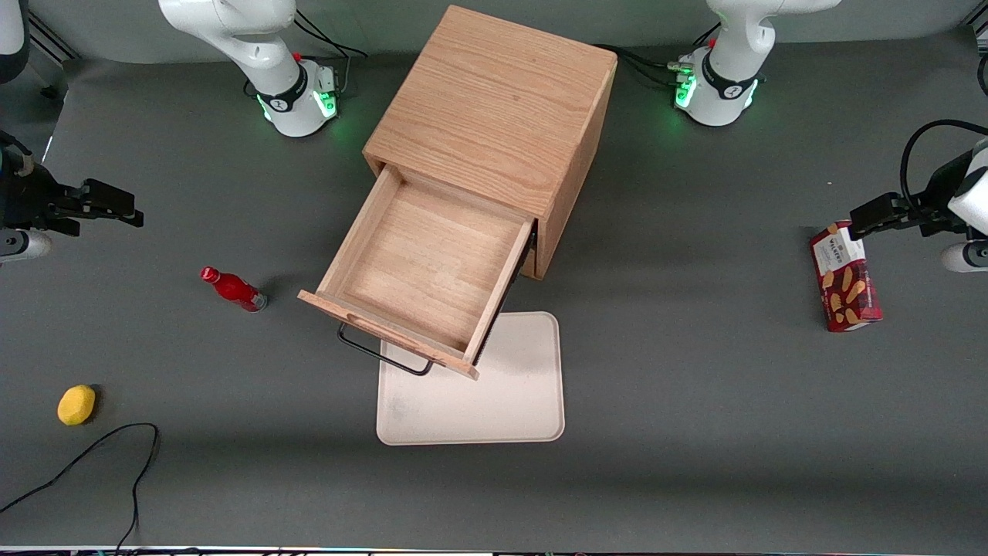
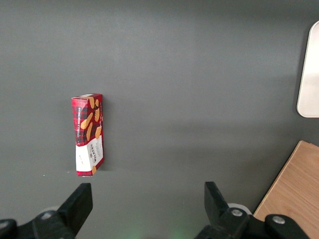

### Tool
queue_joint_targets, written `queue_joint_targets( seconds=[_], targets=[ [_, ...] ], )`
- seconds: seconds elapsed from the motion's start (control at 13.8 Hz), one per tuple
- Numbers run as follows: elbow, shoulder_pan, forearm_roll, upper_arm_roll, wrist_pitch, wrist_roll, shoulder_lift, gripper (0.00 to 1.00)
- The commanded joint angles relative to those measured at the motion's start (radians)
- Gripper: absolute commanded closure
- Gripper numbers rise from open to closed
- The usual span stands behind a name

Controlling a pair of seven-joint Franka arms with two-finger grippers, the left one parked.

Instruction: Open upper drawer

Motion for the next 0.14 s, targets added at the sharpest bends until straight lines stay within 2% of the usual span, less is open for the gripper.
queue_joint_targets(
  seconds=[0.0,0.07],
  targets=[
    [0.027,0.020,0.004,0.003,-0.019,0.029,0.002,0.00],
    [0.023,0.022,0.004,0.003,-0.019,0.029,-0.003,0.00]
  ],
)
